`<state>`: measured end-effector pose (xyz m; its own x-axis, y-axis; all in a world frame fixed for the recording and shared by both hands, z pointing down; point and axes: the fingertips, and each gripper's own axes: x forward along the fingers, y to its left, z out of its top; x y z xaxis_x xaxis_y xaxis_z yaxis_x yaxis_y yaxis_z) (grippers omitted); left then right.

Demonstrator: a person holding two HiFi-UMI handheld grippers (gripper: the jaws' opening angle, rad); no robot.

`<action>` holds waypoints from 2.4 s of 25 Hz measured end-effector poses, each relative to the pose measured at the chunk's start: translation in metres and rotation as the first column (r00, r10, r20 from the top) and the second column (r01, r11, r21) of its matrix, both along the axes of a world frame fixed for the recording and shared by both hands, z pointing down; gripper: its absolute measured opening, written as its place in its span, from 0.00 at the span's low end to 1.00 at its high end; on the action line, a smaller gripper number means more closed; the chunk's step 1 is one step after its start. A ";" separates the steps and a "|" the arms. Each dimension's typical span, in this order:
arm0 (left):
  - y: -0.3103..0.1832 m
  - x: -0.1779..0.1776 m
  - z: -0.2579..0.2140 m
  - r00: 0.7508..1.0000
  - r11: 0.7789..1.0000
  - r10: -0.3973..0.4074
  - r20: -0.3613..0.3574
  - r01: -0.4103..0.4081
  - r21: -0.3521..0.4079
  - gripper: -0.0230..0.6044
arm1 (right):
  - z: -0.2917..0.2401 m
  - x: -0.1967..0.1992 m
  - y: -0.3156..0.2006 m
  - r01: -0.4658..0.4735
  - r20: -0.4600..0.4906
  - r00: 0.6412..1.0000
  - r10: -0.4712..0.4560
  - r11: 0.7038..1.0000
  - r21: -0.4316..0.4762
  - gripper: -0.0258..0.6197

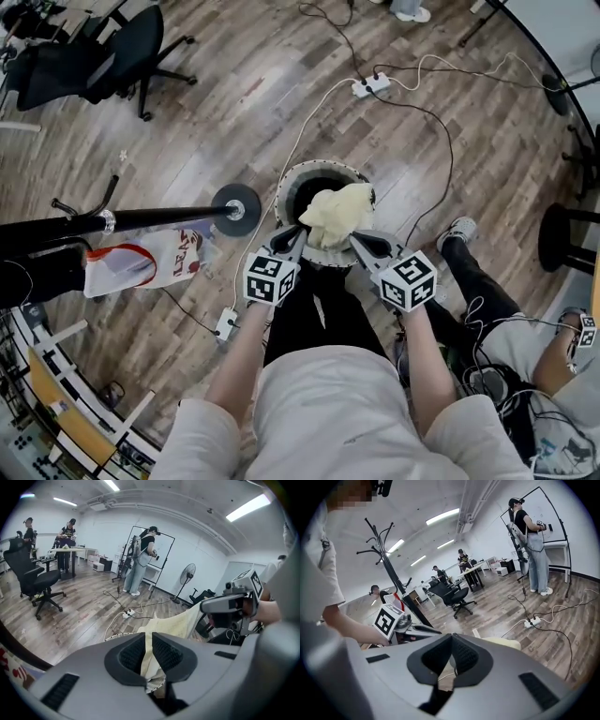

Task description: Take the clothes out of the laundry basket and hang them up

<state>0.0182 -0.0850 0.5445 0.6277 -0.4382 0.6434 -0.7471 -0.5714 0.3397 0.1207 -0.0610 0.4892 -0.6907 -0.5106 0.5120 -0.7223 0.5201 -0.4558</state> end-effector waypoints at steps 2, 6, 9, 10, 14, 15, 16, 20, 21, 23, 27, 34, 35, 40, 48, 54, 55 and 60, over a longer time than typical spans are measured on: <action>0.003 0.004 -0.009 1.000 1.000 0.009 -0.007 -0.009 0.006 0.10 | -0.022 0.000 0.002 -0.004 0.014 1.000 0.004 1.000 0.028 0.05; 0.010 0.014 -0.023 0.999 0.999 0.026 -0.023 -0.025 0.023 0.17 | -0.062 0.003 -0.001 -0.035 0.049 0.998 0.031 0.996 0.086 0.05; 0.020 0.019 -0.029 0.998 0.999 0.044 -0.039 -0.043 0.022 0.26 | -0.090 0.002 -0.004 -0.035 0.074 0.997 0.026 0.990 0.133 0.05; 0.023 0.022 -0.032 0.998 0.999 0.051 -0.047 -0.050 0.021 0.29 | -0.099 0.002 -0.006 -0.031 0.077 0.997 0.020 0.988 0.149 0.05; 0.025 0.033 -0.039 0.997 0.998 0.057 -0.060 -0.055 0.035 0.44 | -0.130 0.003 -0.012 -0.001 0.085 0.996 -0.016 0.979 0.204 0.05; 0.024 0.034 -0.040 0.997 0.998 0.051 -0.063 -0.049 0.039 0.47 | -0.135 0.002 -0.013 0.010 0.085 0.996 -0.029 0.976 0.215 0.05; 0.024 0.035 -0.041 0.997 0.998 0.047 -0.069 -0.044 0.043 0.49 | -0.140 0.000 -0.012 0.021 0.084 0.996 -0.041 0.974 0.227 0.05; 0.027 0.041 -0.047 0.994 0.995 0.079 -0.077 -0.075 0.058 0.53 | -0.158 -0.006 -0.010 0.055 0.092 0.992 -0.083 0.961 0.271 0.05; 0.028 0.044 -0.047 0.993 0.994 0.092 -0.068 -0.088 0.064 0.53 | -0.163 -0.006 -0.010 0.061 0.094 0.991 -0.091 0.958 0.281 0.04; 0.029 0.051 -0.048 0.992 0.992 0.109 -0.059 -0.105 0.076 0.53 | -0.170 -0.005 -0.007 0.075 0.096 0.989 -0.109 0.951 0.301 0.05; 0.030 0.058 -0.053 0.992 0.991 0.099 -0.073 -0.092 0.094 0.53 | -0.182 -0.008 0.000 0.107 0.100 0.984 -0.148 0.937 0.334 0.04; 0.037 0.066 -0.064 0.991 0.989 0.099 -0.086 -0.089 0.119 0.39 | -0.195 -0.007 0.005 0.101 0.107 0.983 -0.148 0.928 0.358 0.05; 0.037 0.066 -0.066 0.991 0.988 0.102 -0.083 -0.092 0.124 0.35 | -0.197 -0.008 0.005 0.099 0.109 0.983 -0.148 0.927 0.362 0.05; 0.037 0.055 -0.077 0.992 0.981 0.109 -0.055 -0.099 0.166 0.17 | -0.203 -0.010 0.005 0.091 0.123 0.981 -0.148 0.920 0.382 0.05; 0.028 0.007 -0.118 0.998 0.969 0.046 -0.046 -0.033 0.245 0.09 | -0.199 -0.024 0.009 0.082 0.092 0.988 -0.122 0.930 0.358 0.05; 0.023 -0.034 -0.167 0.998 0.937 0.007 -0.057 0.014 0.350 0.09 | -0.196 -0.048 0.023 0.104 0.061 0.989 -0.135 0.929 0.355 0.05; 0.023 -0.039 -0.175 0.999 0.930 0.009 -0.054 0.011 0.368 0.09 | -0.195 -0.053 0.026 0.108 0.062 0.988 -0.139 0.929 0.354 0.05; 0.026 -0.059 -0.206 0.999 0.898 0.018 -0.051 0.006 0.441 0.09 | -0.192 -0.084 0.041 0.138 0.068 0.983 -0.172 0.927 0.349 0.05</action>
